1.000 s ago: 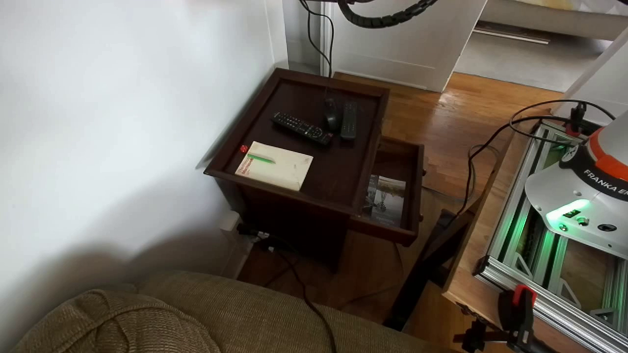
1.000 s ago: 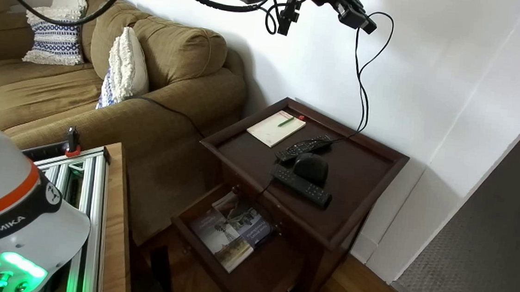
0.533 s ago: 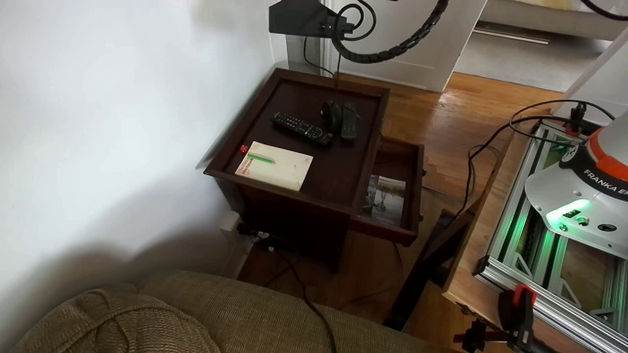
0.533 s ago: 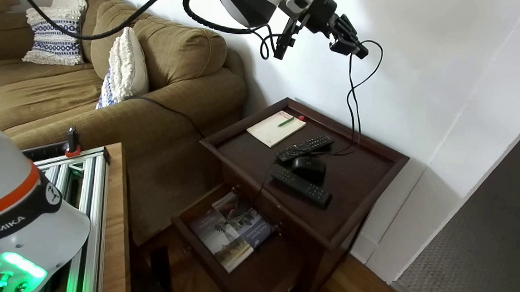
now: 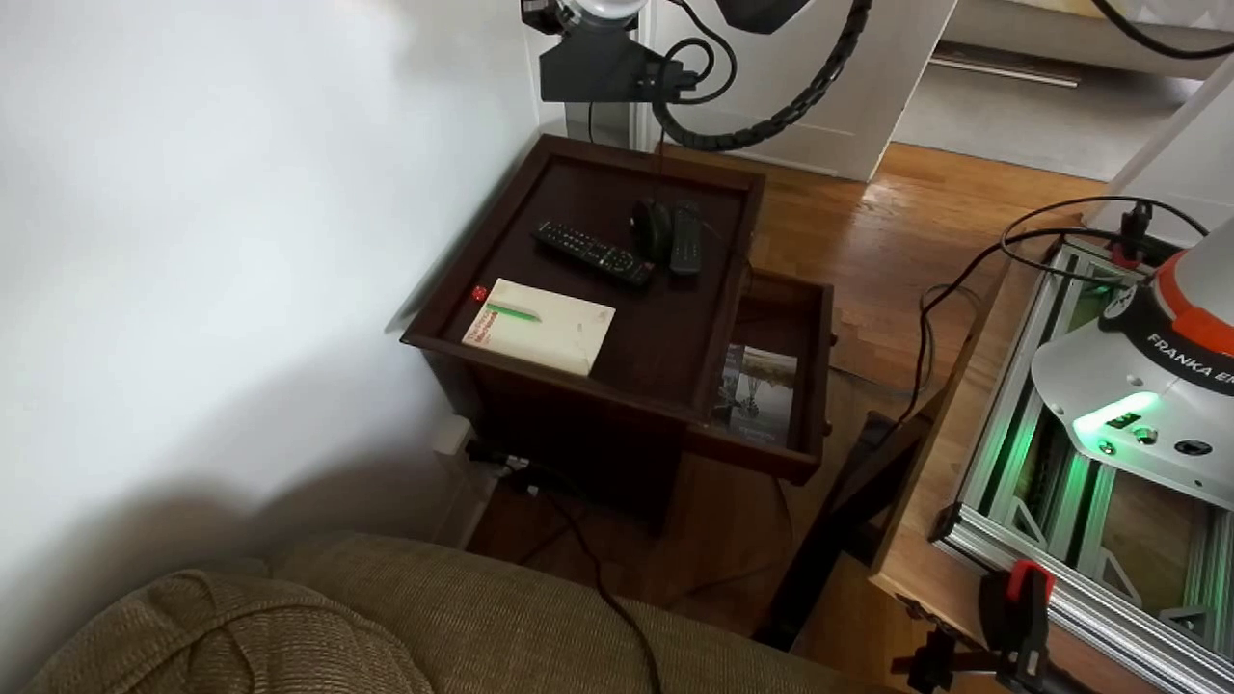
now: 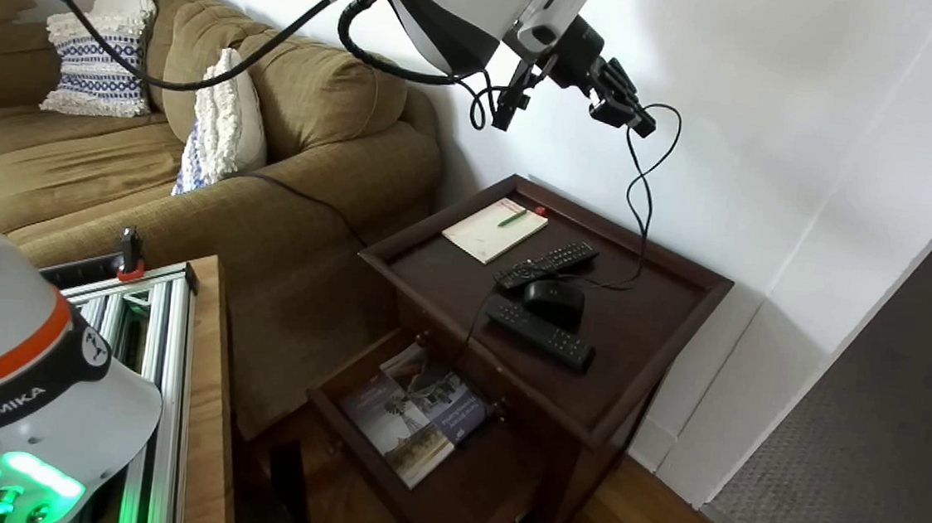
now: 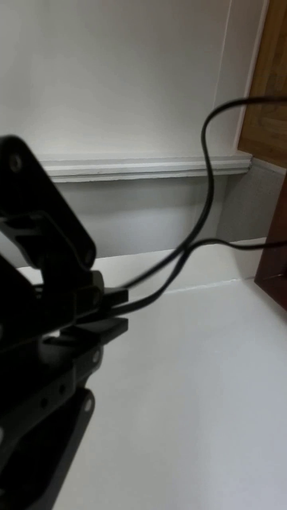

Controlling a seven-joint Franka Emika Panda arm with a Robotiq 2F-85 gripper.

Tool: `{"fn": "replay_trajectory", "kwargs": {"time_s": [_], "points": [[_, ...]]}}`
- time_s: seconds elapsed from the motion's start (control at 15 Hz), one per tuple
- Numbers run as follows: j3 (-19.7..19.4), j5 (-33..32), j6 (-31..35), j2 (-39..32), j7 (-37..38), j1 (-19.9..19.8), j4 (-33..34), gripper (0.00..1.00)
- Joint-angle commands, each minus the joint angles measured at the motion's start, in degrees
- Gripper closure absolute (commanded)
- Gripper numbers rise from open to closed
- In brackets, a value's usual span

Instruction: Remove the alarm from the drawer and put it on the cabinet

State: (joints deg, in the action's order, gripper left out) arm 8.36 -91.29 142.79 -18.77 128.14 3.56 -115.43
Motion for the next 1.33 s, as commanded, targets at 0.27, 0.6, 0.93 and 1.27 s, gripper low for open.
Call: {"fn": "replay_trajectory", "kwargs": {"time_s": [0.27, 0.6, 0.93, 1.27], "points": [[0.4, 18.4, -0.4, 3.8, -25.7, 0.2, -6.6, 0.24], [0.3, 35.1, -10.5, 14.1, -48.4, 0.8, -14.8, 0.00], [-1.6, 45.5, -4.1, 22.8, -70.5, -0.1, -23.8, 0.00], [-4.3, 57.7, 4.0, 26.0, -92.0, 0.0, -30.6, 0.00]]}}
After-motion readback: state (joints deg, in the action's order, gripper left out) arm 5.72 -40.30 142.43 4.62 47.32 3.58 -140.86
